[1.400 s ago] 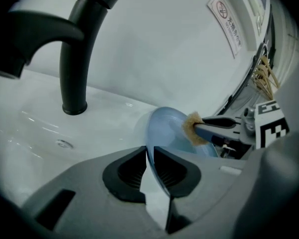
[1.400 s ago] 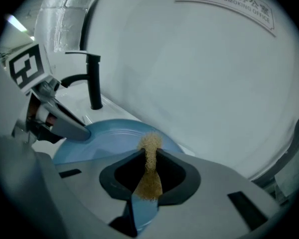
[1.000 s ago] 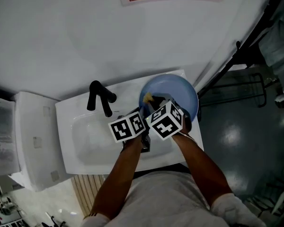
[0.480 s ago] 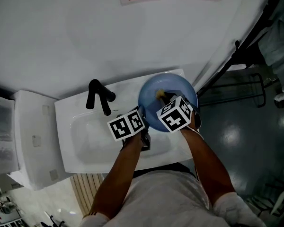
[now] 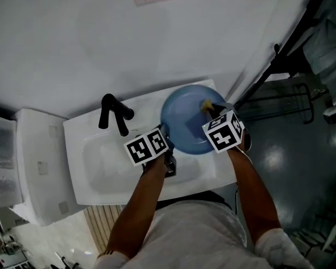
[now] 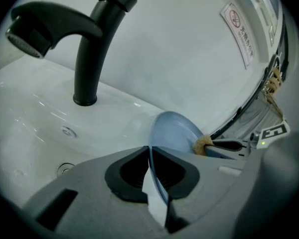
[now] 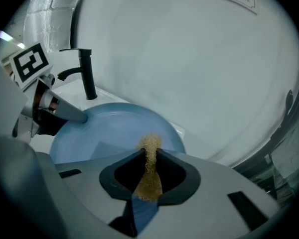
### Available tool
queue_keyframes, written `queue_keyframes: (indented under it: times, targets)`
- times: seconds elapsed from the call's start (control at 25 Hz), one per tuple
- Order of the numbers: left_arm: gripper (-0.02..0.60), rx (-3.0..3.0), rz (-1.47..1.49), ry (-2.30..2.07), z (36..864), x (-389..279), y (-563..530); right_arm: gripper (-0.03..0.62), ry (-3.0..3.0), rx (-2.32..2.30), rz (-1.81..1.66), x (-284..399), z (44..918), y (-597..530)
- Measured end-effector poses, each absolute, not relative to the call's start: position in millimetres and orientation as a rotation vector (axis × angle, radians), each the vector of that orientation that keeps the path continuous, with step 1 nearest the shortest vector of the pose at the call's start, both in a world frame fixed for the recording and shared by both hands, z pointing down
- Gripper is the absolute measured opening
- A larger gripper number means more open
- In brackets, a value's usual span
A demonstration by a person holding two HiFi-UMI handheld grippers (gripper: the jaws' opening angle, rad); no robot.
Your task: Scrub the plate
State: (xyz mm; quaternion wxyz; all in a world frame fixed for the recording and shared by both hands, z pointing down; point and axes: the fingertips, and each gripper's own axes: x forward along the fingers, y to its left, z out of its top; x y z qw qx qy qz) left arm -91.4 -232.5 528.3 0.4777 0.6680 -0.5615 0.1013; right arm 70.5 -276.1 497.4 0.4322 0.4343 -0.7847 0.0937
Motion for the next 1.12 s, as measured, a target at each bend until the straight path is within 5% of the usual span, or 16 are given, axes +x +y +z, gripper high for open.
queue_keyframes:
  times: [0.52, 1.12]
  targets:
    - [0.034, 1.608, 0.218, -1.374, 528, -90, -229, 0.063, -2.102, 0.833, 0.246, -24, 503, -212]
    - [0.034, 1.596, 0.207, -1.376, 529, -88, -227, 0.063, -1.951, 0.966, 0.242, 64, 508, -235]
